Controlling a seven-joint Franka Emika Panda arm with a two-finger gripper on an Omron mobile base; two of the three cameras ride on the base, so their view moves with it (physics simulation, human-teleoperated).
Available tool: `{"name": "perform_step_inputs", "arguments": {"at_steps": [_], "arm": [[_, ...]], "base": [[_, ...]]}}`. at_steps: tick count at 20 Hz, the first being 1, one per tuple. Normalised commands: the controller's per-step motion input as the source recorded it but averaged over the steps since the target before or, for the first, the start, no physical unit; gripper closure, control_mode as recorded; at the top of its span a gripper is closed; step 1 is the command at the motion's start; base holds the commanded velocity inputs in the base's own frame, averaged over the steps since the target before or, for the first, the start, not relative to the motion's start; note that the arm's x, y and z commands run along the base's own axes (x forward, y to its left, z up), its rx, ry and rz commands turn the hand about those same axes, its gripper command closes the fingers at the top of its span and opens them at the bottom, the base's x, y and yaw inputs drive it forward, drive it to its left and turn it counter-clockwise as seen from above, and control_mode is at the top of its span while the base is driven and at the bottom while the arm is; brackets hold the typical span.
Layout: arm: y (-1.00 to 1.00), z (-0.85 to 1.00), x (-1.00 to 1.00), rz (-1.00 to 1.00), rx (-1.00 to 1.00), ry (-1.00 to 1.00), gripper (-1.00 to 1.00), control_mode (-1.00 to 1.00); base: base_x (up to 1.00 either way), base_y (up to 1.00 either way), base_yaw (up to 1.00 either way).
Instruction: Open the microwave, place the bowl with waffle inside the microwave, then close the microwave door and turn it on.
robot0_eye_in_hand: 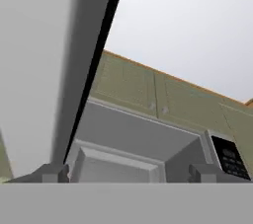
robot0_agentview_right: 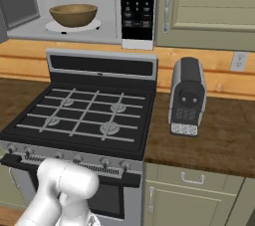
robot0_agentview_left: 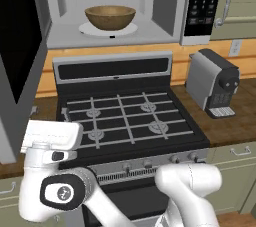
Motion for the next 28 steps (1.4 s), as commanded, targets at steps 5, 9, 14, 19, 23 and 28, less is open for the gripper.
{"name": "perform_step_inputs", "arguments": {"at_steps": [5, 9, 14, 19, 23, 28], "arm": [[0.34, -0.17, 0.05, 0.00, -0.05, -0.10, -1.00, -1.00], [0.26, -0.18, 0.00, 0.00, -0.04, -0.09, -1.00, -1.00], [0.31, -0.11, 0.04, 0.00, -0.05, -0.08, -1.00, -1.00], [0.34, -0.01, 0.14, 0.00, -0.05, -0.09, -1.00, -1.00], [0.32, 0.00, 0.14, 0.00, -0.04, -0.10, -1.00, -1.00], [0.28, 0.00, 0.08, -0.01, -0.03, -0.13, -1.00, -1.00]], "base": [[0.00, 0.00, 0.00], [0.00, 0.00, 0.00], [0.00, 0.00, 0.00], [0.00, 0.00, 0.00], [0.00, 0.00, 0.00], [0.00, 0.00, 0.00]]}}
